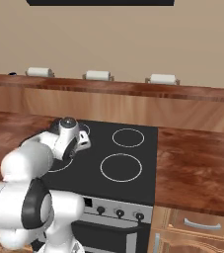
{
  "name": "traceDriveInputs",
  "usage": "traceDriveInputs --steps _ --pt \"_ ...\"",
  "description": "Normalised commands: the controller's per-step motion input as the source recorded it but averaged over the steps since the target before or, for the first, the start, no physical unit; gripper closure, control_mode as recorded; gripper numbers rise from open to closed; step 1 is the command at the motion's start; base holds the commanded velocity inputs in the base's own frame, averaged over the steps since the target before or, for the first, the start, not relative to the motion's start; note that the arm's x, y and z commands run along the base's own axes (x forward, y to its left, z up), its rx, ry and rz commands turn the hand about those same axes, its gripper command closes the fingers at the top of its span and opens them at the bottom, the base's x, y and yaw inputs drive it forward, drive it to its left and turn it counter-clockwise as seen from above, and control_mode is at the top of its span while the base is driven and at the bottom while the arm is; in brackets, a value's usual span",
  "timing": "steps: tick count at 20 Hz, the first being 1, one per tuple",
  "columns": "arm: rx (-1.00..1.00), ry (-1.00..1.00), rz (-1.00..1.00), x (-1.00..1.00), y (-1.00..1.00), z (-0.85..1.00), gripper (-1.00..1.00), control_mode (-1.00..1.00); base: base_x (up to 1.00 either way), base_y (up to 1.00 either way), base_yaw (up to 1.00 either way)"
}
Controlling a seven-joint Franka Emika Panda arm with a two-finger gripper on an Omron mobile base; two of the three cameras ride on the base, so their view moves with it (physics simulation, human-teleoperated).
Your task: Pick up the pan with the steak in it and place it on the dining table. Then place the steak on the plate.
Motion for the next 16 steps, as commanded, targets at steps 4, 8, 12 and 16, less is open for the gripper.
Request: traceDriveInputs --steps 4,8,12,16 --pt "0.16 -0.13 0.0 -0.68 -0.38 0.31 1.0 -1.0 0.0 0.0 0.0" --pt "0.18 -0.08 0.0 -0.72 -0.39 0.29 1.0 -1.0 0.0 0.0 0.0" --pt "0.16 -0.02 0.01 -0.75 -0.32 0.38 1.0 -1.0 0.0 0.0 0.0" --pt "0.13 -0.02 0.01 -0.78 -0.28 0.4 1.0 -1.0 0.0 0.0 0.0"
